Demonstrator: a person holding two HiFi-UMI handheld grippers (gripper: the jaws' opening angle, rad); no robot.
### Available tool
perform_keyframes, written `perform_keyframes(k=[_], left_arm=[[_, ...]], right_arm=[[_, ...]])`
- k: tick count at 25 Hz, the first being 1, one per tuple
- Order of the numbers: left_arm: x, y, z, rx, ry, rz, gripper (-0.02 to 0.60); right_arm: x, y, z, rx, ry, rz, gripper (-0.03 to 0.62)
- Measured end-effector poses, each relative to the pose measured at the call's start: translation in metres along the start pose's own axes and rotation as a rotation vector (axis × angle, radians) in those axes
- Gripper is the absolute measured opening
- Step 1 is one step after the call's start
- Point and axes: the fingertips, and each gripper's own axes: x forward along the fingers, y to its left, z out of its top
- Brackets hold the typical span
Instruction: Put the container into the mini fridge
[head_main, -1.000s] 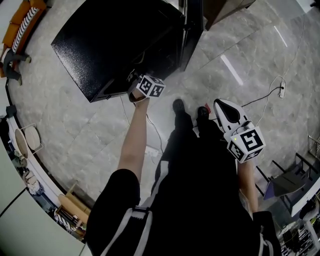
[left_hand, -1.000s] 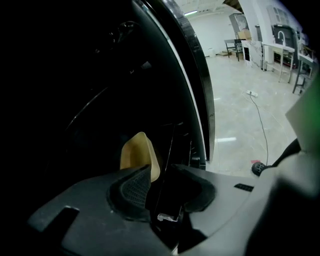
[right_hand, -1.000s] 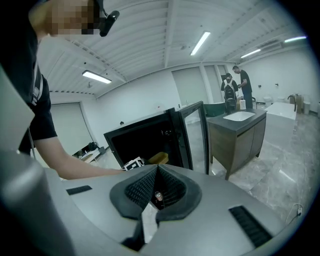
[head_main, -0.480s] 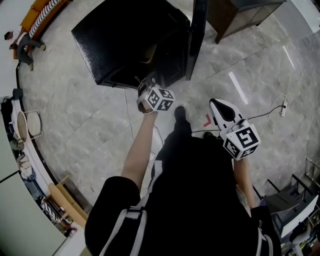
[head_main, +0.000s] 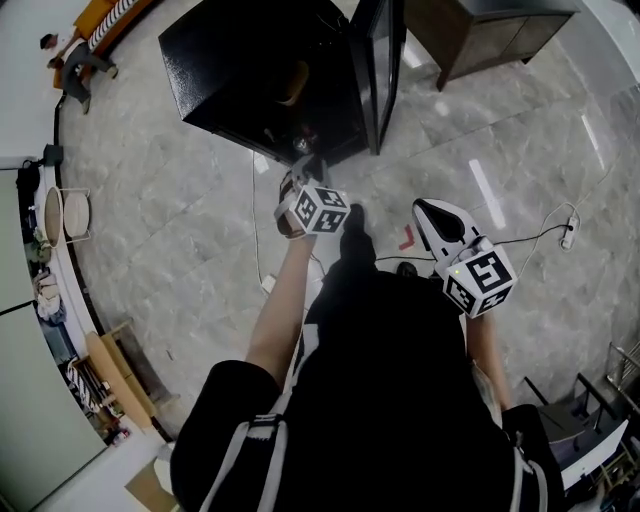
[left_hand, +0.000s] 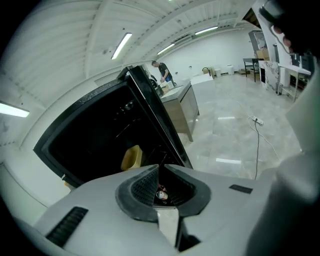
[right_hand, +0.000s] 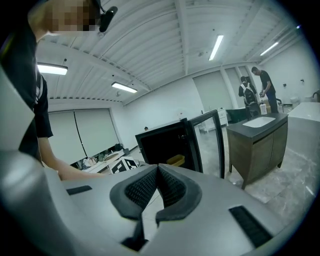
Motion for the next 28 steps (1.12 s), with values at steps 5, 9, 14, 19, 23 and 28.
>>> perform_keyframes(k=[5,9,14,19,23,28], left_arm=[[-0.045,-0.052,-0.005,-0.033,0.02,0.006,0.048],[-0.08,-0.09,-0.015,-0.068,0.036,0.019,0.043],[-0.115,-0.128,-0.022,-0.125,0.055,0.0,0.04],[-0.146,-0.136,-0.02,-0.211,0.036,-0.011,0.035],[-0.177,-0.131,-0.017,-0.308,-0.005,-0.022,0.034],[-0.228,-0.12,-0.011,-0.468,-0.12,-0.086,0.034]], right_arm=[[-0.051,0.006,-0.016,-0.011,-0.007,0.045,0.018],[-0.088,0.013,-0.033,-0.014,0.01,0.087,0.018],[-0.115,0.018,-0.047,-0.023,0.038,0.138,0.018],[-0.116,0.017,-0.049,-0.037,0.037,0.167,0.018],[-0.111,0.023,-0.042,-0.056,0.034,0.194,0.018],[-0.102,0.04,-0.039,-0.08,0.036,0.232,0.018]])
